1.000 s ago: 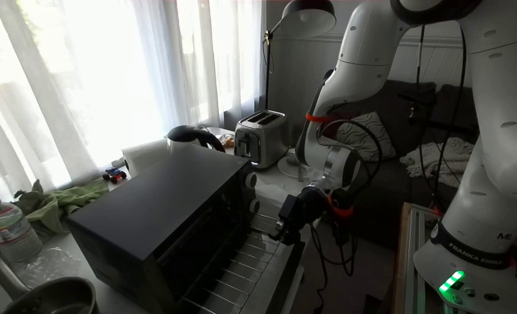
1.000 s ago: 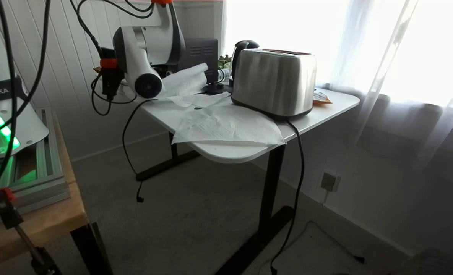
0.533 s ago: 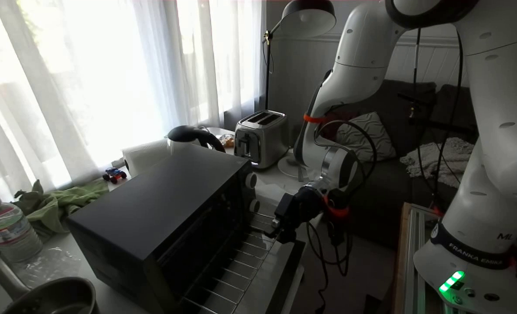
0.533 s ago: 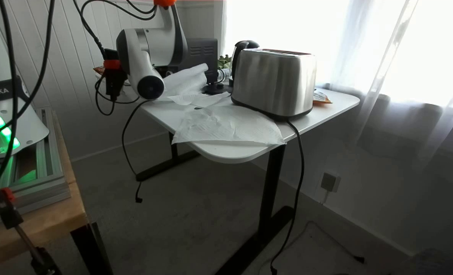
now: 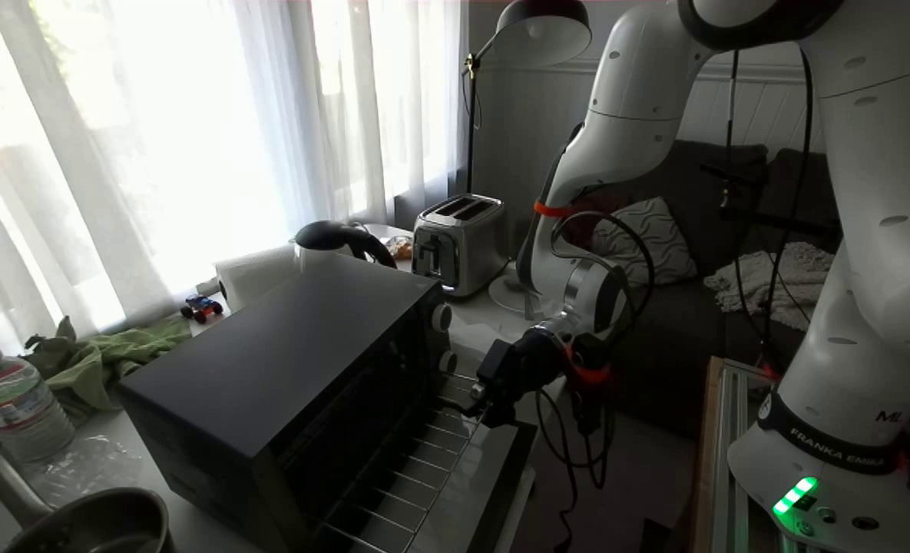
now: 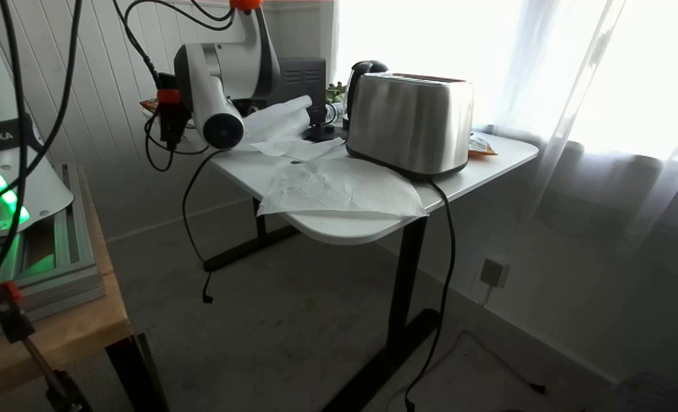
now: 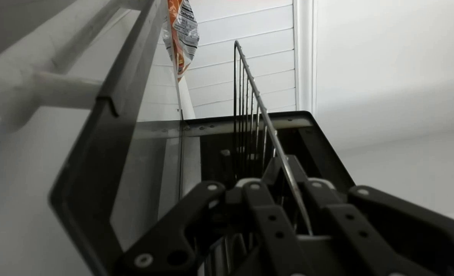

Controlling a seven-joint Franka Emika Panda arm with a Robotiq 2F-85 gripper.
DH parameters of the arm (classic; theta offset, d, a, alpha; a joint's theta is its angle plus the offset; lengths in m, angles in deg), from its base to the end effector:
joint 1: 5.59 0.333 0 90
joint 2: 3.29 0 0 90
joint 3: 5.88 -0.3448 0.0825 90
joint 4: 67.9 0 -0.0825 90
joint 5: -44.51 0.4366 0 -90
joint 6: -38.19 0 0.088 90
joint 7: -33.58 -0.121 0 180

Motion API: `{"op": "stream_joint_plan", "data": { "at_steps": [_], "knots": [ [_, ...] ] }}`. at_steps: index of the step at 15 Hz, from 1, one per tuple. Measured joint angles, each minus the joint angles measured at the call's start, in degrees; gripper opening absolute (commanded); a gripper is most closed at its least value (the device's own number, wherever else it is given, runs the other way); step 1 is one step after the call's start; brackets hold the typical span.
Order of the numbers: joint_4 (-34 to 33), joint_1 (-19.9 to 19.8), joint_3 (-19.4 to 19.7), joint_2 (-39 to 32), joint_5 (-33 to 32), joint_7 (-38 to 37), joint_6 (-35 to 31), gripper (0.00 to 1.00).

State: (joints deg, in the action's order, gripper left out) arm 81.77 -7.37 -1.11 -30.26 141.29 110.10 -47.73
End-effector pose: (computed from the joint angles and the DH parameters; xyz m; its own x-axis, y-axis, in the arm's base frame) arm 0.3681 0.0787 0.0896 0.9634 -0.2072 -0.1702 -0.1576 0.0761 -0.9846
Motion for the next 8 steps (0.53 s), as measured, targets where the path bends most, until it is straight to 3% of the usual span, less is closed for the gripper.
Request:
{"op": "stream_joint_plan", "data": {
  "at_steps": [3,6,7,8],
  "knots": [
    [-0.1,0.66,-0.45,-0.04,2.45,-0.23,-0.03,0.04],
    [-0.01,0.68,-0.44,-0.09,3.21,-0.34,-0.07,0.14],
    [0.0,0.68,-0.44,-0.09,3.28,-0.37,-0.06,0.36],
    [-0.03,0.67,-0.44,-0.09,3.43,-0.38,-0.04,0.39]
  ]
}}
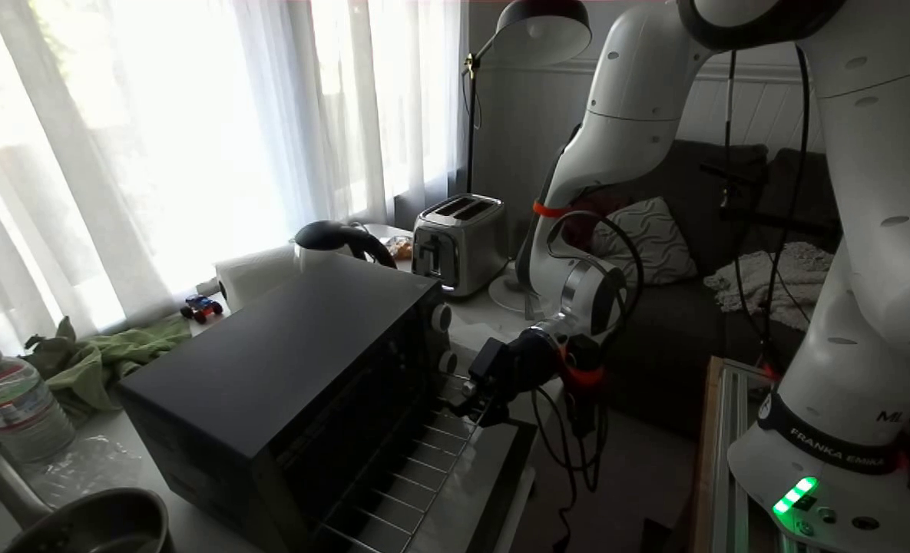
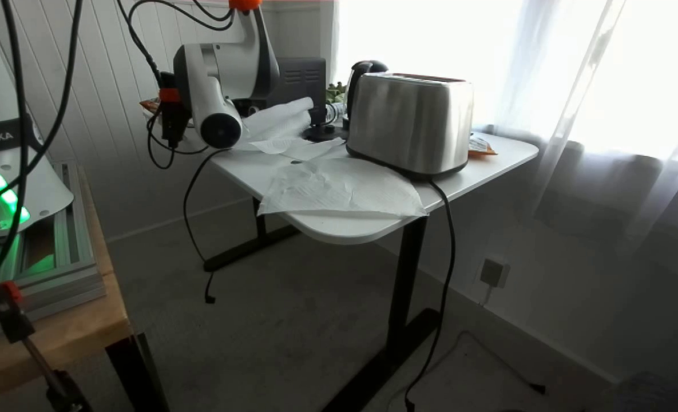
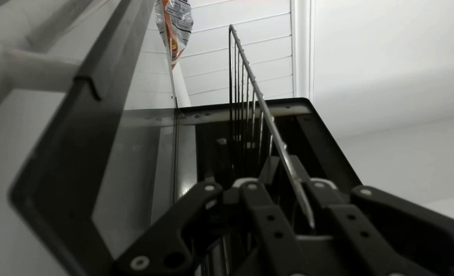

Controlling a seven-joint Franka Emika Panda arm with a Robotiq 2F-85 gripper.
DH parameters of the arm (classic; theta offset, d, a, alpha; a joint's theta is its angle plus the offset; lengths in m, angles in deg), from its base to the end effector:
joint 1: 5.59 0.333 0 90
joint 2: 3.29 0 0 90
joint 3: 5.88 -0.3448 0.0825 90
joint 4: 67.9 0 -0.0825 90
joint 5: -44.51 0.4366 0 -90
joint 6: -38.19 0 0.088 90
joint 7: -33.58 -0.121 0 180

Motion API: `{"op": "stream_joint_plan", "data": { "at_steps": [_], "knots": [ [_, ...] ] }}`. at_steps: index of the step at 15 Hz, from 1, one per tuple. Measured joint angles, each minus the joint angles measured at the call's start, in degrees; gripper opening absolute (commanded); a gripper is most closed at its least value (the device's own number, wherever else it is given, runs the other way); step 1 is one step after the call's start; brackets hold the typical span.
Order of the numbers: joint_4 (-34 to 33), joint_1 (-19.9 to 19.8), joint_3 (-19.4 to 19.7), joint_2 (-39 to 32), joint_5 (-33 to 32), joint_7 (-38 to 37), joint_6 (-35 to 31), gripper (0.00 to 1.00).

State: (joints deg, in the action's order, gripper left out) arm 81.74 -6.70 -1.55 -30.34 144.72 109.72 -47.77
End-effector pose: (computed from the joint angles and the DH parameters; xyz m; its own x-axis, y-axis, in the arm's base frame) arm 0.3739 0.0846 0.0899 0.9533 -0.2451 -0.1766 -0.1590 0.0902 -0.9832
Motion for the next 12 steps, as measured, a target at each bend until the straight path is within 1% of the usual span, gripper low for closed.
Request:
{"op": "stream_joint_plan", "data": {
  "at_steps": [1,3,9,10,12],
  "knots": [
    [-0.06,0.0,0.04,0.01,0.19,0.0,0.02,0.4],
    [-0.17,-0.02,0.15,0.02,0.36,-0.02,0.09,0.52],
    [-0.36,-0.06,0.67,0.69,0.33,-0.15,0.18,0.94],
    [-0.35,-0.04,0.69,0.85,0.3,-0.18,0.14,0.99],
    [-0.35,-0.04,0.76,1.13,0.27,-0.19,0.13,1.0]
  ]
}}
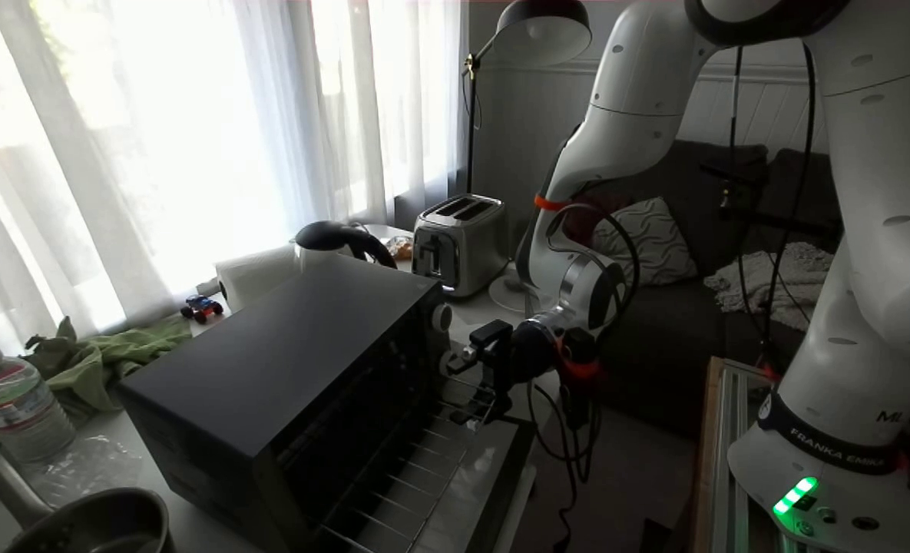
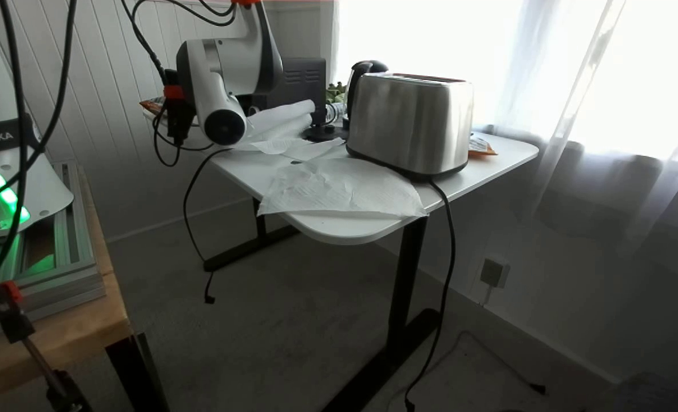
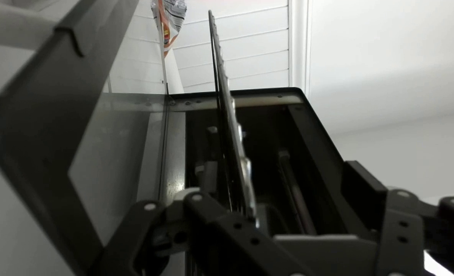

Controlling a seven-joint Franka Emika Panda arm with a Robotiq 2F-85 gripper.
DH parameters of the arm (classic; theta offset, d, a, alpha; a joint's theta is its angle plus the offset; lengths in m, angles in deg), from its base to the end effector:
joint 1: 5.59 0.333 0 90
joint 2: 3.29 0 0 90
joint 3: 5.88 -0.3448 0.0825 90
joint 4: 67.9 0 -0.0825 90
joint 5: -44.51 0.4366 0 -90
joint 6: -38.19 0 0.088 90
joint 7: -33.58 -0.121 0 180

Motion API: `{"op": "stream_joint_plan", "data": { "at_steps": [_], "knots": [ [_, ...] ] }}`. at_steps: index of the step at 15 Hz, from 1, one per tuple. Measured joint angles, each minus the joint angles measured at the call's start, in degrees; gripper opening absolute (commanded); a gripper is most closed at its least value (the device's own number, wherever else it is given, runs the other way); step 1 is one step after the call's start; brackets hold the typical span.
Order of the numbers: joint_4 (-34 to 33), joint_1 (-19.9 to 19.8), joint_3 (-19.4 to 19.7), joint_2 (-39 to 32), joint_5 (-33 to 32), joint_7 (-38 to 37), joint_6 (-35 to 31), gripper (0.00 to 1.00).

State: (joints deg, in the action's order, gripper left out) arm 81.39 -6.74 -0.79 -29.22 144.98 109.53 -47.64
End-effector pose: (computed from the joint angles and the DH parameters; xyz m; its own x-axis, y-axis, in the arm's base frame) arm 0.3832 0.0781 0.0979 0.9529 -0.2615 -0.1537 -0.1347 0.0892 -0.9869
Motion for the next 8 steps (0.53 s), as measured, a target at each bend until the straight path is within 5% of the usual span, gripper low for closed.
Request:
{"op": "stream_joint_plan", "data": {
  "at_steps": [8],
  "knots": [
    [0.6,0.0,1.26,3.02,-0.76,-2.21,-3.94,1.0]
  ]
}}
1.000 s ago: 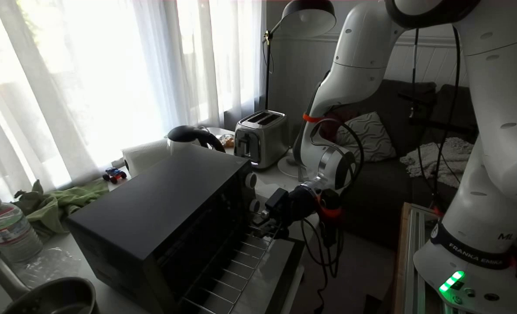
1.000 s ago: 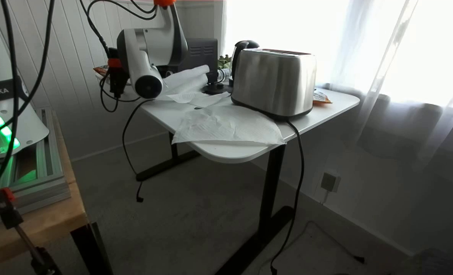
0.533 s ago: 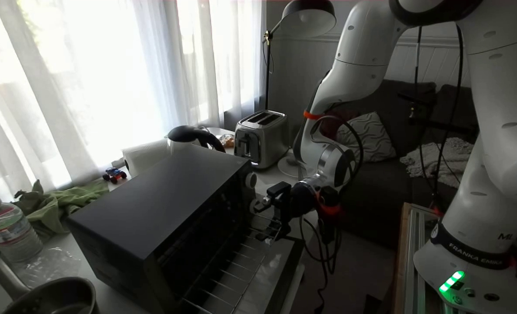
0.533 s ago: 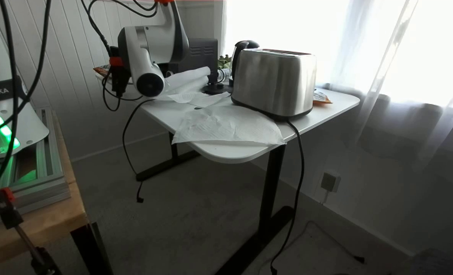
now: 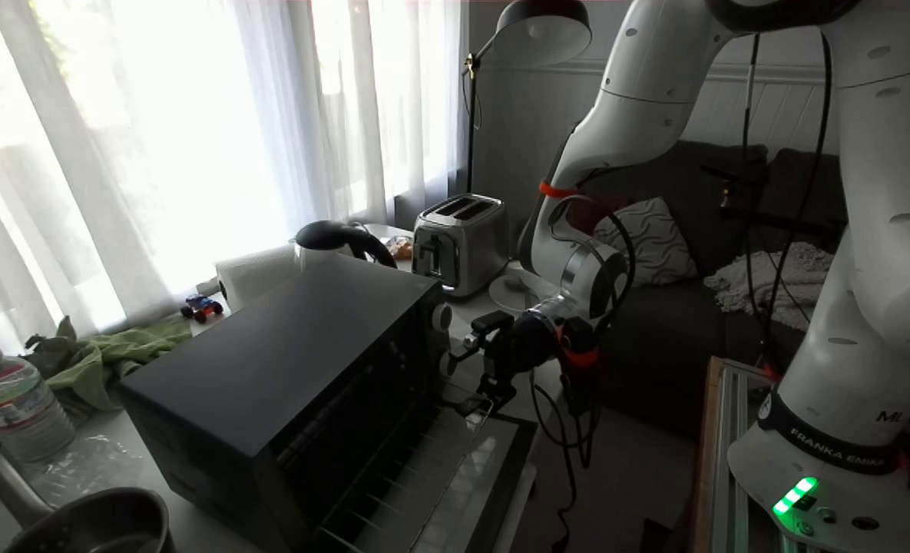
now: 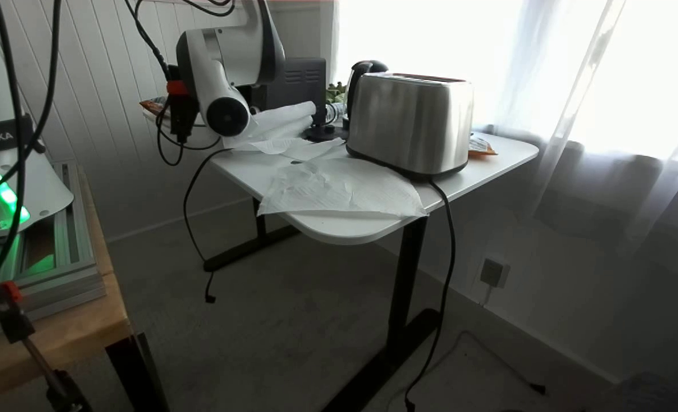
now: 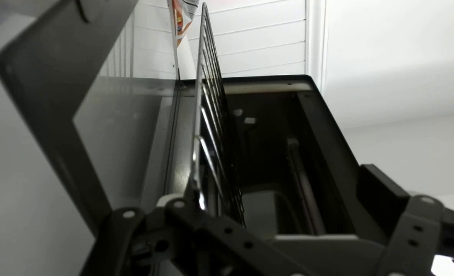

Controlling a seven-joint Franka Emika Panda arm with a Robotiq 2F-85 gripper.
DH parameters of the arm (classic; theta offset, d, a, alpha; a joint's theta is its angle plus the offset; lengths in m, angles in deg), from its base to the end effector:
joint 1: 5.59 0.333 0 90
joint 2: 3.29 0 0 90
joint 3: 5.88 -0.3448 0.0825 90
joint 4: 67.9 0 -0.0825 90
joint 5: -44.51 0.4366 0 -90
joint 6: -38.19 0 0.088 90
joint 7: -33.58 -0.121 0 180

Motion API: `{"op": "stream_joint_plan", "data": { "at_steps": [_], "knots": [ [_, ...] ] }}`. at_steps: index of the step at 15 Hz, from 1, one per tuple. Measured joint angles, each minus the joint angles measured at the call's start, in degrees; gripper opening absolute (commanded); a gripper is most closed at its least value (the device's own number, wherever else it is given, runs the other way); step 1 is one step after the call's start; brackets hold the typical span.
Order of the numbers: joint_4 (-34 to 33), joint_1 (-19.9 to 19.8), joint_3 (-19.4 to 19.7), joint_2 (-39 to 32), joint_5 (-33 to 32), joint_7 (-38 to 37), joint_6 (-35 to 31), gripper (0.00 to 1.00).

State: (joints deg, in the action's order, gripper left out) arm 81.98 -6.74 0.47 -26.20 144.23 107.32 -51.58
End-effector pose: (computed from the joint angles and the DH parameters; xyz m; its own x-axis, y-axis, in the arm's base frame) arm 0.3892 0.0630 0.1073 0.9467 -0.2851 -0.1498 -0.1483 0.0268 -0.9886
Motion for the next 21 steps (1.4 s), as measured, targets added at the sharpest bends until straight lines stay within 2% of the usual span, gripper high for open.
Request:
{"op": "stream_joint_plan", "data": {
  "at_steps": [6,11,12,13,14,21],
  "knots": [
    [0.39,0.0,0.62,2.76,-2.8,-2.53,-3.99,1.0],
    [1.05,-0.01,0.51,3.85,-4.26,-4.42,-3.74,1.0],
    [1.19,-0.01,0.51,3.85,-4.31,-4.66,-3.73,0.75],
    [1.33,-0.04,0.51,3.85,-4.34,-4.8,-3.73,0.74],
    [1.43,-0.05,0.51,3.85,-4.34,-4.84,-3.73,0.68],
    [1.46,-0.06,0.26,3.83,-3.8,-4.86,-1.34,0.18]
  ]
}}
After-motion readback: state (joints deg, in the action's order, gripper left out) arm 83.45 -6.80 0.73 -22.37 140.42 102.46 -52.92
